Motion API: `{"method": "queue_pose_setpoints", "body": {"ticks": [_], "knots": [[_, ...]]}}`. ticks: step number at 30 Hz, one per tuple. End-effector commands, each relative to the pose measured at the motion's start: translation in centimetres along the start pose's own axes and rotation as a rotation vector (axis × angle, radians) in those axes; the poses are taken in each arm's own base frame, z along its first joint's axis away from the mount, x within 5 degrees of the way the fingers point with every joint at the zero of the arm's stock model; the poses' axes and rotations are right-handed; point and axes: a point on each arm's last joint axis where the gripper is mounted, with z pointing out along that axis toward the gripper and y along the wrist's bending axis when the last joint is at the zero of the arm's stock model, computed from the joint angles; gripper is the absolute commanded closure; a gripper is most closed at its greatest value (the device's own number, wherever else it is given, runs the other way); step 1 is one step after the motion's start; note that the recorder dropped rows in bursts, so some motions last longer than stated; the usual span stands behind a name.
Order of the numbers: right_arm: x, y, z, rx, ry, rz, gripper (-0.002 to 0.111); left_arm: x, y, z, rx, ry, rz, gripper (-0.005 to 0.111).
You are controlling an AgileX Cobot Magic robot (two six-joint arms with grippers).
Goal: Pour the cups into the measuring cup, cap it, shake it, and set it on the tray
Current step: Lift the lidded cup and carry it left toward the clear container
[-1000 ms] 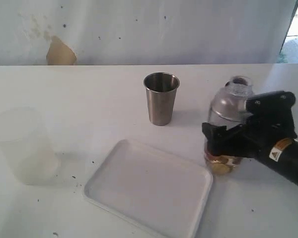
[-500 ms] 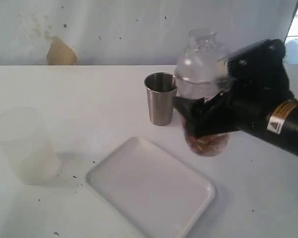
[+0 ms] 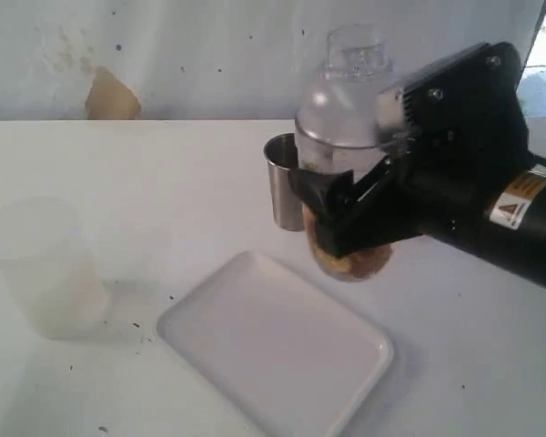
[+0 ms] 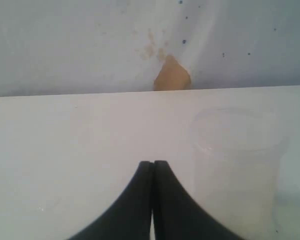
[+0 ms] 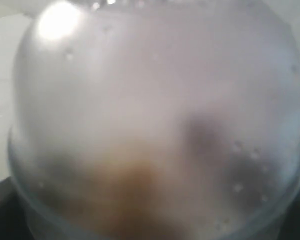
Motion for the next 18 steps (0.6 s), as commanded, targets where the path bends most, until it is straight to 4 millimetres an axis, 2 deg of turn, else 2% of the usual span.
{"method": "queue_pose_setpoints", "body": {"ticks": [1,3,6,11,18], "knots": [[-1.8,1.5,0.5,-0.064,-0.053,-0.072,0.108,0.0,0.0,0.0,-0.001,-0.011,-0.007,0.107],[-2.1,2.8,0.8,-0.111,-0.076,-0.091,0.108,0.0,0.0,0.0,-0.001,-0.011,-0.007,0.107],[-2.8,2.9,2.1,-0.097,-0.144,-0.079,0.108,0.0,0.0,0.0,-0.001,-0.011,-0.007,0.107],[-3.4,4.1,6.4,-0.131,-0.031,-0.115,0.108,0.0,0.0,0.0,-0.001,-0.011,-0.007,0.107],[-3.5,7.6,12.0,-0.207,0.015,-0.291,0.108,0.0,0.0,0.0,-0.001,-0.011,-0.007,0.107]]}}
